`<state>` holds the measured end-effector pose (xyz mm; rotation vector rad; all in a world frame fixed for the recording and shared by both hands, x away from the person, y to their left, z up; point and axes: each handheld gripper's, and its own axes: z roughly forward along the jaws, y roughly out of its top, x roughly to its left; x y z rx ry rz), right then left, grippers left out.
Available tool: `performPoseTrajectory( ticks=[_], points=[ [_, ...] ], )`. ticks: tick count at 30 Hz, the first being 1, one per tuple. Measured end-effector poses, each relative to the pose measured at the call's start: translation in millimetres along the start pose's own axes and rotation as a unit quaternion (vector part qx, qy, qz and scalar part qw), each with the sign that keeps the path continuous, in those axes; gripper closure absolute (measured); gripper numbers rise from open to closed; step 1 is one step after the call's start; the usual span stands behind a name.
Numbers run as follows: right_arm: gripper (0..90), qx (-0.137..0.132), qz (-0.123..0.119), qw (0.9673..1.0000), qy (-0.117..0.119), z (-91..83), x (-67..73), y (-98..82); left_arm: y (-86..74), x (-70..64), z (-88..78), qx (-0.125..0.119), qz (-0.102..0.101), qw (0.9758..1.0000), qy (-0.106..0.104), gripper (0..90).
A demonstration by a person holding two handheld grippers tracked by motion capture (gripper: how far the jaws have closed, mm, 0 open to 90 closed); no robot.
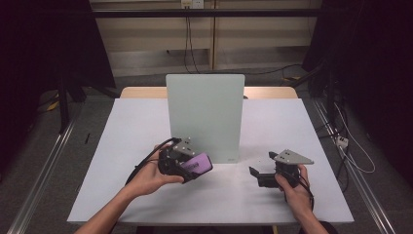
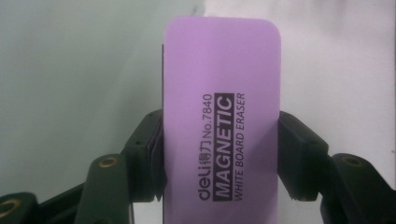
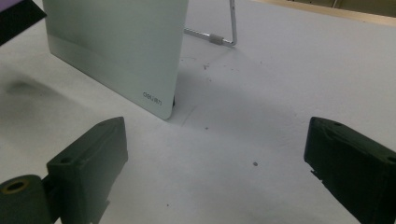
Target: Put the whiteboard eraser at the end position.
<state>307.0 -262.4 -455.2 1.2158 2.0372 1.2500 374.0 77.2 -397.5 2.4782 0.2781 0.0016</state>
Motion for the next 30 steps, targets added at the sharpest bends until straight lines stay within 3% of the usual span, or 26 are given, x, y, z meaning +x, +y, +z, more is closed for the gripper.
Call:
performPoseTrajectory(
  ticks=[1, 4, 6, 7, 8, 10, 16, 17, 18, 19, 20, 22, 23, 30],
  points=[
    [6.1, 0.001, 0.002, 1.0000, -0.001, -0.2, -0.1, 0.0, 0.9, -2.8, 2.8, 0.000, 0.003, 1.0000, 0.008, 41.1],
    [6.3, -0.001, 0.006, 1.0000, -0.002, 0.7, -1.0, -0.1, 5.2, -6.3, 8.0, 0.009, 0.012, 0.9998, -0.011, 41.1],
    [6.4, -0.001, 0.004, 1.0000, -0.002, 1.3, -1.6, 0.1, 6.5, -8.3, 13.4, 0.013, 0.014, 0.9998, -0.011, 41.1],
    [6.4, -0.001, 0.004, 1.0000, -0.001, 1.6, -1.6, 0.2, 7.9, -9.5, 14.8, 0.032, 0.017, 0.9993, 0.000, 41.1],
    [6.4, 0.000, 0.005, 1.0000, -0.001, 1.6, -1.3, 0.2, 6.8, -8.9, 19.7, 0.022, 0.012, 0.9995, -0.017, 41.1],
    [6.3, 0.000, 0.004, 1.0000, 0.001, 1.5, -1.0, 0.3, 7.4, -10.3, 25.4, 0.027, 0.012, 0.9993, -0.024, 41.1],
    [6.4, 0.001, 0.002, 1.0000, 0.000, 2.2, -1.3, 0.3, 14.1, -16.1, 37.2, 0.037, 0.017, 0.9986, -0.033, 41.1],
    [6.4, 0.000, 0.002, 1.0000, 0.000, 2.0, -1.2, 0.4, 16.2, -16.3, 36.5, 0.052, 0.021, 0.9979, -0.033, 41.1],
    [6.3, 0.000, 0.002, 1.0000, 0.000, 1.8, -1.1, 0.4, 15.2, -15.4, 39.3, 0.035, 0.016, 0.9977, -0.055, 41.1],
    [6.3, 0.000, 0.001, 1.0000, -0.001, 1.8, -1.0, 0.5, 16.9, -17.4, 38.4, 0.052, 0.022, 0.9980, -0.029, 41.1],
    [6.4, 0.000, 0.002, 1.0000, -0.002, 1.8, -0.8, 0.5, 15.9, -17.3, 41.0, 0.040, 0.015, 0.9981, -0.045, 41.1],
    [6.4, -0.001, 0.002, 1.0000, -0.002, 1.7, -0.3, 0.8, 16.7, -20.2, 41.9, 0.061, 0.017, 0.9976, -0.028, 41.0],
    [6.4, -0.001, 0.000, 1.0000, -0.003, 1.9, -0.2, 1.0, 14.4, -20.6, 46.0, 0.044, 0.015, 0.9981, -0.041, 41.1],
    [6.2, 0.001, -0.002, 1.0000, -0.004, 2.4, 0.9, 1.2, 15.7, -21.3, 51.7, 0.050, 0.013, 0.9979, -0.038, 40.9]
  ],
)
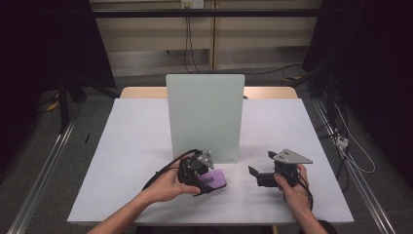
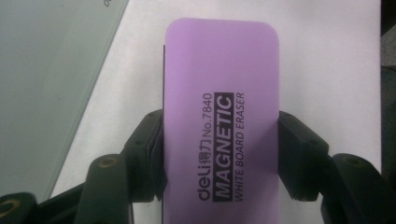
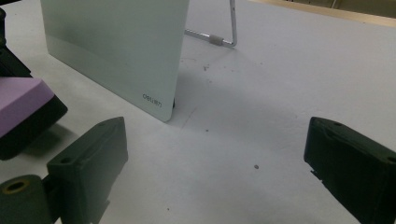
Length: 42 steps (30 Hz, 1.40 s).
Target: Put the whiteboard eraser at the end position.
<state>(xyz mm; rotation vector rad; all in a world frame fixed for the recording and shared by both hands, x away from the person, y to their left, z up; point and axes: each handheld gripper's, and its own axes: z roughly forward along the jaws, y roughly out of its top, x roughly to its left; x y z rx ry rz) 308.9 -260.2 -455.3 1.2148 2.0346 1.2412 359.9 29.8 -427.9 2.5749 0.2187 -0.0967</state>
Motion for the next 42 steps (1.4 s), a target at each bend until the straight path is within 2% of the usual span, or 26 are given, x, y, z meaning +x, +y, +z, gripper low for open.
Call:
performPoseTrajectory(
  ticks=[2, 3, 4, 8, 9, 12, 14, 16, 19, 20, 23, 26, 27, 29, 30, 31, 32, 34, 35, 37, 38, 39, 42],
  points=[
    [6.3, -0.001, 0.002, 1.0000, 0.000, 0.5, -0.2, 0.1, 0.9, 0.5, 1.6, 0.005, 0.000, 1.0000, -0.001, 40.9],
    [6.3, 0.000, 0.001, 1.0000, -0.001, 0.6, -0.3, 0.0, 1.9, 1.4, 1.3, 0.016, 0.004, 0.9999, -0.004, 41.0],
    [6.2, 0.000, 0.001, 1.0000, 0.000, 0.5, -0.4, -0.1, 0.8, 0.8, 4.4, 0.008, 0.001, 1.0000, -0.005, 40.9],
    [6.3, 0.000, 0.001, 1.0000, 0.001, 0.2, -0.3, -0.1, 1.6, -1.7, 9.4, 0.010, 0.007, 0.9999, 0.003, 40.9],
    [6.2, 0.000, 0.000, 1.0000, 0.002, -0.1, -0.1, -0.1, 0.9, -0.9, 9.8, 0.006, 0.003, 1.0000, -0.004, 40.9],
    [6.3, 0.001, 0.001, 1.0000, 0.002, -0.4, 0.4, -0.2, 0.0, -0.8, 9.7, 0.006, 0.007, 1.0000, 0.001, 40.9],
    [6.3, 0.002, 0.001, 1.0000, 0.002, -0.1, 0.3, -0.3, 0.4, 0.1, 7.9, 0.018, 0.016, 0.9997, 0.002, 40.8],
    [6.3, 0.002, 0.001, 1.0000, 0.001, -0.1, 0.3, -0.3, -1.5, -0.2, 10.6, 0.001, 0.005, 1.0000, 0.001, 40.0],
    [6.3, 0.002, 0.001, 1.0000, 0.001, 0.3, 0.1, -0.1, -1.8, -0.3, 11.0, -0.002, 0.005, 1.0000, 0.005, 37.5],
    [6.3, 0.002, 0.000, 1.0000, 0.000, 0.7, -0.1, -0.1, -1.3, -0.4, 10.6, 0.000, 0.011, 0.9999, 0.010, 36.3],
    [6.3, 0.003, 0.002, 1.0000, 0.000, 1.3, 0.0, 0.0, -0.7, -1.7, 9.1, -0.013, 0.007, 0.9999, 0.006, 30.6],
    [6.3, 0.003, 0.003, 1.0000, 0.000, 1.1, 0.3, 0.0, -0.8, -1.3, 7.8, -0.024, 0.001, 0.9996, 0.018, 24.3],
    [6.3, 0.003, 0.003, 1.0000, 0.001, 1.1, 0.4, 0.0, -0.8, 0.1, 6.1, -0.026, 0.000, 0.9996, 0.012, 21.4],
    [6.3, 0.002, 0.002, 1.0000, 0.001, 1.1, 0.3, 0.0, -1.5, 0.8, 4.4, -0.036, -0.007, 0.9989, 0.028, 18.1],
    [6.3, 0.003, 0.001, 1.0000, 0.001, 1.1, 0.2, -0.1, -1.4, 1.5, 2.2, -0.034, -0.008, 0.9989, 0.031, 15.6],
    [6.3, 0.003, 0.001, 1.0000, 0.001, 1.1, 0.2, -0.1, -1.3, 1.1, 1.1, -0.031, -0.012, 0.9985, 0.045, 12.7],
    [6.3, 0.002, 0.003, 1.0000, 0.001, 1.1, 0.4, -0.1, -2.6, 2.7, 1.4, -0.045, -0.017, 0.9984, 0.028, 12.0],
    [6.3, 0.001, 0.004, 1.0000, 0.001, 1.2, 0.2, 0.0, -3.4, 3.2, -0.3, -0.050, -0.020, 0.9981, 0.031, 9.6],
    [6.3, 0.003, 0.003, 1.0000, 0.001, 1.1, 0.1, -0.1, -2.7, 2.3, -2.2, -0.040, -0.019, 0.9979, 0.049, 8.2],
    [6.3, 0.003, 0.004, 1.0000, 0.001, 1.0, 0.3, 0.0, -3.3, 2.4, -4.3, -0.043, -0.020, 0.9977, 0.049, 7.7],
    [6.3, 0.003, 0.003, 1.0000, 0.001, 1.0, 0.3, 0.0, -3.6, 2.7, -5.1, -0.049, -0.022, 0.9973, 0.049, 7.7],
    [6.3, 0.003, 0.002, 1.0000, 0.001, 1.1, 0.2, -0.1, -4.8, 3.9, -5.3, -0.065, -0.028, 0.9967, 0.039, 7.7],
    [6.3, 0.001, 0.004, 1.0000, 0.001, 1.0, 0.3, 0.0, -5.7, 5.7, -11.5, -0.081, -0.035, 0.9952, 0.043, 7.1]
  ],
)
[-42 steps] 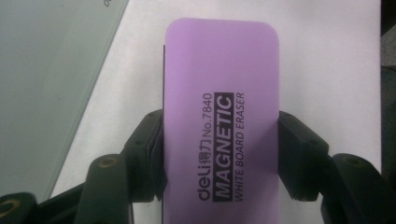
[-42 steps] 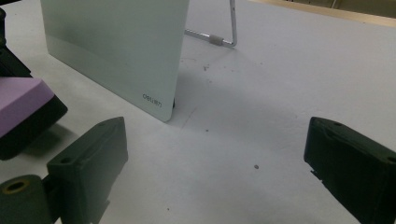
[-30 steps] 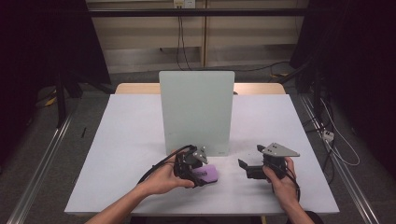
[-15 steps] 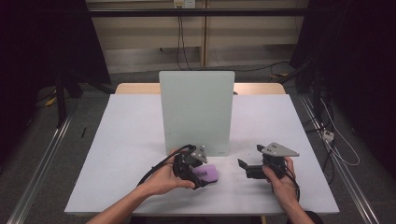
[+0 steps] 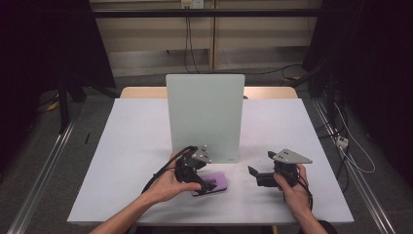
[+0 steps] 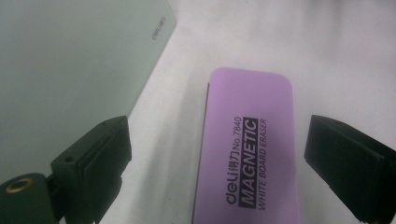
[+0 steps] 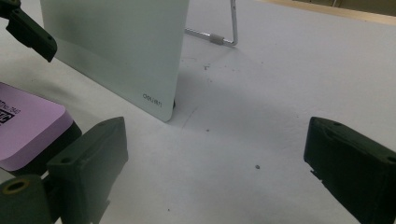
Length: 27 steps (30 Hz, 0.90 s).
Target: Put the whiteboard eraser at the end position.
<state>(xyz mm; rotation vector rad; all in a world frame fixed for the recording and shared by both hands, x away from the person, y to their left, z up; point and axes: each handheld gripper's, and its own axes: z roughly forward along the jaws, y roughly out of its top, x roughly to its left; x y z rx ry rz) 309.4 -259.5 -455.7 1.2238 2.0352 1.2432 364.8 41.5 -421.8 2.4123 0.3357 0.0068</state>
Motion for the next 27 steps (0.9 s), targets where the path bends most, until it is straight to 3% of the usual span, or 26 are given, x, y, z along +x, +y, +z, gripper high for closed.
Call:
performPoseTrajectory(
  ticks=[5, 9, 13, 17, 18, 20, 24, 26, 27],
  points=[
    [6.2, 0.001, -0.002, 1.0000, 0.000, -0.1, -0.2, -0.1, -2.0, 5.6, -10.7, -0.035, -0.014, 0.9992, 0.017, 6.1],
    [6.2, 0.000, -0.001, 1.0000, 0.000, 0.0, -0.2, 0.0, -4.1, 11.0, -19.4, -0.050, -0.024, 0.9983, 0.018, 6.6],
    [6.2, 0.000, 0.001, 1.0000, 0.000, 0.1, 0.1, 0.0, -5.7, 14.3, -27.1, -0.055, -0.033, 0.9970, 0.043, 7.2],
    [6.2, 0.000, 0.001, 1.0000, -0.001, 0.0, 0.2, 0.0, -8.7, 17.2, -35.7, -0.080, -0.042, 0.9937, 0.067, 7.2],
    [6.2, 0.000, 0.001, 1.0000, -0.001, 0.0, 0.2, 0.0, -10.1, 16.5, -37.0, -0.102, -0.056, 0.9901, 0.079, 7.3],
    [6.2, 0.001, 0.000, 1.0000, -0.001, -0.1, 0.0, 0.0, -13.1, 19.9, -42.1, -0.104, -0.060, 0.9887, 0.089, 7.1],
    [6.2, 0.001, 0.001, 1.0000, -0.001, -0.1, 0.3, 0.0, -19.3, 22.6, -47.7, -0.099, -0.053, 0.9894, 0.093, 7.2],
    [6.2, 0.001, 0.001, 1.0000, -0.001, 0.0, 0.3, -0.1, -23.0, 22.7, -49.6, -0.107, -0.058, 0.9872, 0.104, 7.2],
    [6.2, 0.001, 0.001, 1.0000, -0.001, 0.0, 0.3, -0.1, -24.9, 23.7, -52.6, -0.102, -0.056, 0.9875, 0.107, 7.1]
  ],
)
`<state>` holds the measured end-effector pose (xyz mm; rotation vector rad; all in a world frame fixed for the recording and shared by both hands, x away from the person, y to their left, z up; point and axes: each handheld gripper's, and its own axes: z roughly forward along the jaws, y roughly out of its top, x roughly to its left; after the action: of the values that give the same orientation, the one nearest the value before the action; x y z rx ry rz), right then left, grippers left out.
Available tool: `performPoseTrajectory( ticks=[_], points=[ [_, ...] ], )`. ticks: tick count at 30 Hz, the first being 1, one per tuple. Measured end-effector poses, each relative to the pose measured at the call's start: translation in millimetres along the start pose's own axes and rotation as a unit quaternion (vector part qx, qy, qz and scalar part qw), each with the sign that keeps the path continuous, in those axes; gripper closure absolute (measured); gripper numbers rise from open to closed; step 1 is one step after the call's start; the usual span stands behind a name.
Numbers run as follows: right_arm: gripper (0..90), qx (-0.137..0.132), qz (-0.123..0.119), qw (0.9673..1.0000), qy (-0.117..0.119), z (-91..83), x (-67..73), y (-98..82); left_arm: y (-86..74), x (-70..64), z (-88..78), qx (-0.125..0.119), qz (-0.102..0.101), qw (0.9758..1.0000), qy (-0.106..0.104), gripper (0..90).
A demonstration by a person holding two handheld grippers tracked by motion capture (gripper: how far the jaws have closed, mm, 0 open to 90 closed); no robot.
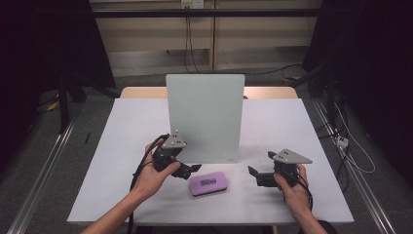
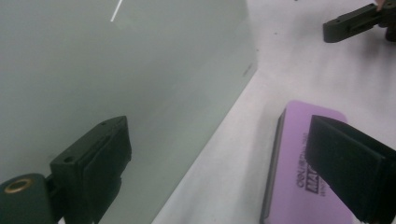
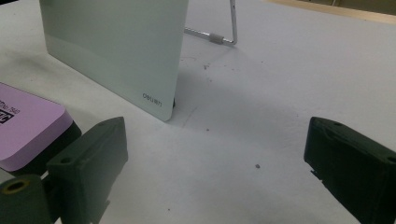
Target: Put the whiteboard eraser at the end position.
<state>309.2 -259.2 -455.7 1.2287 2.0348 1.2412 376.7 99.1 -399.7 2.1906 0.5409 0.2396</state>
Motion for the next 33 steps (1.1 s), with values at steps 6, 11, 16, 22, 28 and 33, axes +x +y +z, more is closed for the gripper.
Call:
performPoseTrajectory(
  ticks=[6, 11, 16, 22, 28, 33],
  points=[
    [6.1, 0.001, -0.003, 1.0000, 0.000, -0.1, 0.0, -0.2, -11.5, 7.0, -15.8, -0.027, -0.034, 0.9982, 0.041, 6.6],
    [6.1, 0.002, -0.002, 1.0000, 0.001, -0.1, 0.6, -0.1, -23.4, 14.8, -33.1, -0.040, -0.047, 0.9964, 0.058, 6.5],
    [6.1, 0.004, -0.001, 1.0000, 0.001, 0.7, 1.6, -0.2, -37.5, 22.4, -48.1, -0.048, -0.065, 0.9942, 0.072, 6.1],
    [6.0, 0.004, -0.001, 1.0000, -0.001, 0.9, 1.7, -0.3, -52.3, 27.1, -62.8, -0.056, -0.084, 0.9906, 0.092, 6.1],
    [6.0, 0.004, -0.001, 1.0000, -0.002, -0.4, 2.2, -1.2, -71.0, 28.7, -71.9, -0.063, -0.099, 0.9869, 0.111, 5.8],
    [6.0, 0.005, 0.002, 1.0000, -0.004, -1.4, 2.3, -1.7, -86.3, 31.9, -77.0, -0.071, -0.124, 0.9824, 0.120, 5.8]
  ],
)
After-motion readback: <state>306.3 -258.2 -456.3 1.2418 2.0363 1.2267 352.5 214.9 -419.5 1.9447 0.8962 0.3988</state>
